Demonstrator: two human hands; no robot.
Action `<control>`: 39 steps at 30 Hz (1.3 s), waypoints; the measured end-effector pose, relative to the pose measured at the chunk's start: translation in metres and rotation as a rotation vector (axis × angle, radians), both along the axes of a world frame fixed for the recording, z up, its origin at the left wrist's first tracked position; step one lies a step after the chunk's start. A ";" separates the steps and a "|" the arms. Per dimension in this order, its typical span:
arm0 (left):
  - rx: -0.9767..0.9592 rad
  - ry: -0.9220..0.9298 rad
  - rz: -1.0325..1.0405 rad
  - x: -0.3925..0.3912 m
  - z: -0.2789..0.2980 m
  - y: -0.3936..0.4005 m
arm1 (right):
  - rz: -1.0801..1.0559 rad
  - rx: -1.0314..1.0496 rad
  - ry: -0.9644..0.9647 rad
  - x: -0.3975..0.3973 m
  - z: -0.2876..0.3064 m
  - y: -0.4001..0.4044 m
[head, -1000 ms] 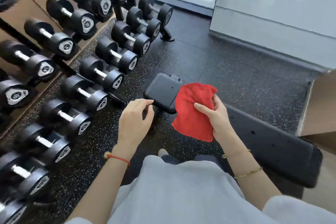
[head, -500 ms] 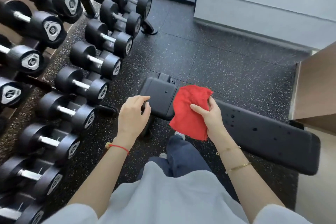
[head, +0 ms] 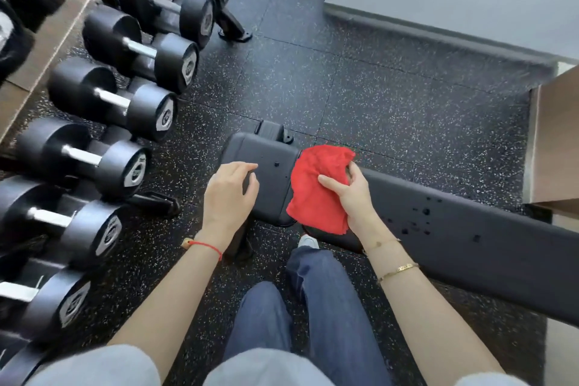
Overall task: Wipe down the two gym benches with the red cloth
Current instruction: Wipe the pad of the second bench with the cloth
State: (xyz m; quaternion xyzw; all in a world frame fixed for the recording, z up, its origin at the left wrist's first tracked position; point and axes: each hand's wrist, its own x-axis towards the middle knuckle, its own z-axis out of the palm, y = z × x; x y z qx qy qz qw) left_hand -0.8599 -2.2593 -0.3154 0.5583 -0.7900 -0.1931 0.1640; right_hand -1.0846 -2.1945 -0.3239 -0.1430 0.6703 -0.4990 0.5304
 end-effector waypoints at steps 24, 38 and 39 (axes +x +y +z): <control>-0.441 0.184 -0.123 0.046 -0.301 -0.049 | 0.463 -0.300 1.395 0.024 -0.255 -0.008; -0.418 0.204 -0.021 0.070 -0.301 -0.057 | 0.887 -0.279 1.545 0.089 -0.256 -0.058; -0.415 0.204 -0.018 0.070 -0.302 -0.057 | 0.894 -0.324 1.536 0.086 -0.257 -0.048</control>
